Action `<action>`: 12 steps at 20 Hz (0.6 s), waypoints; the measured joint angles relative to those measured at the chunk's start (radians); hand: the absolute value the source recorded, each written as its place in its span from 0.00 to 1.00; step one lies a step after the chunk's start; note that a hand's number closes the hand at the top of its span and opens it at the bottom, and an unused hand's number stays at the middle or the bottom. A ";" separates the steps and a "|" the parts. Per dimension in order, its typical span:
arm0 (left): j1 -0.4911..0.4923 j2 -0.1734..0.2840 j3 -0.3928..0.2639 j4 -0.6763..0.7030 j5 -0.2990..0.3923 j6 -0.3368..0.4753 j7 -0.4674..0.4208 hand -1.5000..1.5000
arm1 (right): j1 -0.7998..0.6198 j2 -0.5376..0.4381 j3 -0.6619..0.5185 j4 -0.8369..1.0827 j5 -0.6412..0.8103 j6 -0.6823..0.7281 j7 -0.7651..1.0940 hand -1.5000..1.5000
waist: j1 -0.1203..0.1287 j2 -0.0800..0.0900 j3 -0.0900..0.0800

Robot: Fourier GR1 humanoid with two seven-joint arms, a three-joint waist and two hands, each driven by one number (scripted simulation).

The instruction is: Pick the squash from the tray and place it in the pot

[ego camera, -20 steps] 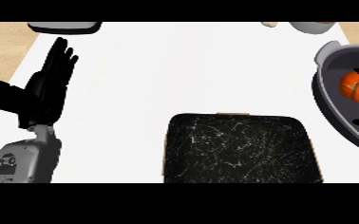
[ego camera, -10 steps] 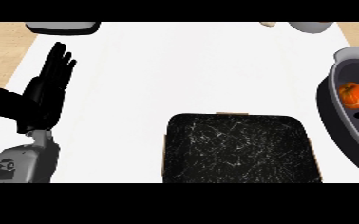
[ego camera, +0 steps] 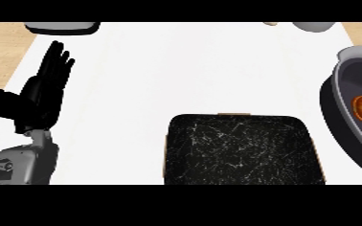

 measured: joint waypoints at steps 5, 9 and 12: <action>0.004 -0.001 0.002 0.005 0.004 -0.003 -0.005 0.50 | 0.017 -0.045 -0.014 -0.007 -0.030 0.042 0.037 0.00 | -0.002 0.003 0.003; 0.002 0.001 0.007 0.001 0.007 -0.005 -0.009 0.50 | 0.035 -0.069 -0.015 -0.023 -0.045 0.059 0.056 0.00 | -0.002 0.004 0.005; 0.004 -0.004 0.005 0.000 0.009 -0.005 -0.010 0.50 | 0.048 -0.082 -0.015 -0.040 -0.055 0.069 0.065 0.00 | -0.003 0.004 0.005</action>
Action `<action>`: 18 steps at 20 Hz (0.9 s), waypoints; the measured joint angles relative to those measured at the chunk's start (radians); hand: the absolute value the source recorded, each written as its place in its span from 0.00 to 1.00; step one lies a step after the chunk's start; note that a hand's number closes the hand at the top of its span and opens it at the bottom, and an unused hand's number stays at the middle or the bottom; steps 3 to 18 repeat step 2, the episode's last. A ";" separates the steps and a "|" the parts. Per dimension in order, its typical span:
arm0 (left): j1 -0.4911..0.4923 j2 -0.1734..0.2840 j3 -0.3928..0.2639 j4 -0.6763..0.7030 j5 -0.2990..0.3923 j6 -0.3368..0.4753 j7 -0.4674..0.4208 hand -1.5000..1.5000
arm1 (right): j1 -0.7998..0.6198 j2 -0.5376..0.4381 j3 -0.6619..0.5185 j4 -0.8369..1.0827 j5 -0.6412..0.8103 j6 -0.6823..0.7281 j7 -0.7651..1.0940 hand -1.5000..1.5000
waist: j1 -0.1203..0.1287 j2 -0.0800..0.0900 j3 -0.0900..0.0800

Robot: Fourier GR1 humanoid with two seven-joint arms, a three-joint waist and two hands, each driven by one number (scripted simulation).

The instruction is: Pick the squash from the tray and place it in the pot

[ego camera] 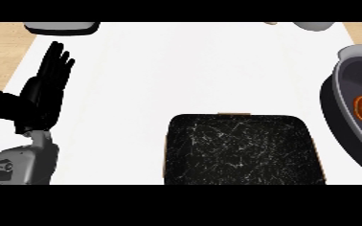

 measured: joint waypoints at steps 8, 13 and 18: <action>-0.005 0.000 0.000 0.001 -0.002 0.003 0.003 0.50 | 0.000 -0.014 -0.003 -0.008 -0.010 0.011 0.015 0.00 | 0.000 0.001 0.001; -0.005 0.000 0.000 0.001 -0.002 0.003 0.003 0.50 | 0.000 -0.014 -0.003 -0.008 -0.010 0.011 0.015 0.00 | 0.000 0.001 0.001; -0.005 0.000 0.000 0.001 -0.002 0.003 0.003 0.50 | 0.000 -0.014 -0.003 -0.008 -0.010 0.011 0.015 0.00 | 0.000 0.001 0.001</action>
